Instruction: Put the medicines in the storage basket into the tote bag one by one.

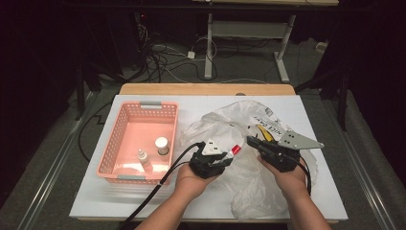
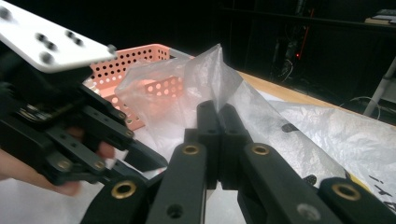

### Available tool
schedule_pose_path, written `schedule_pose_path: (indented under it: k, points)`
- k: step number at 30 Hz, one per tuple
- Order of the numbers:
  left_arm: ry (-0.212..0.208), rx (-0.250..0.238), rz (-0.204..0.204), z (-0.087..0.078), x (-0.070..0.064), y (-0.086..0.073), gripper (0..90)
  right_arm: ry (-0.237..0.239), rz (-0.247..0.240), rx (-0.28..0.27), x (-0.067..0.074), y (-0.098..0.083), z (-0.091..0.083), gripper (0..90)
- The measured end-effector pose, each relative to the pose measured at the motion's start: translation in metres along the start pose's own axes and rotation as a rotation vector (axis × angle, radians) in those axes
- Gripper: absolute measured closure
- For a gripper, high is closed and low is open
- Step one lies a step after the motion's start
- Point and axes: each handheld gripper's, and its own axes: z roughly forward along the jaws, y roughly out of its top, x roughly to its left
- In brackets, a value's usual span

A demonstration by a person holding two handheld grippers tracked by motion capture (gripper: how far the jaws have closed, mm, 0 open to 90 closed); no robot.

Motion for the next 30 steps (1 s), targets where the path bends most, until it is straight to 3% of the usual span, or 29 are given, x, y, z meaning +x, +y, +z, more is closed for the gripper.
schedule_pose_path:
  k: [10,19,23,24,25,26,28,30]
  points:
    - [0.025,0.012,-0.019,0.029,0.006,0.005,67.6,0.001,0.002,-0.01,0.001,0.002,0.0,90.0]
    - [0.061,0.057,0.007,0.055,0.007,0.008,67.5,0.01,0.001,-0.023,0.001,0.004,-0.003,90.0]
    - [0.074,0.055,-0.014,0.062,0.007,0.009,67.5,0.011,0.001,-0.029,0.002,0.005,-0.005,90.0]
    - [0.073,0.101,0.025,0.061,0.01,0.01,67.5,0.012,0.0,-0.031,0.002,0.006,-0.005,90.0]
    - [0.073,0.09,0.009,0.063,0.009,0.01,67.4,0.012,0.001,-0.033,0.002,0.006,-0.006,90.0]
    - [0.074,0.099,0.019,0.063,0.011,0.01,67.4,0.013,0.004,-0.034,0.002,0.007,-0.006,90.0]
    - [0.058,0.079,-0.016,0.066,0.011,0.01,67.4,0.011,-0.003,-0.039,0.002,0.007,-0.006,90.0]
    - [0.059,0.098,0.004,0.066,0.014,0.01,67.4,0.008,-0.003,-0.034,0.001,0.006,-0.006,90.0]
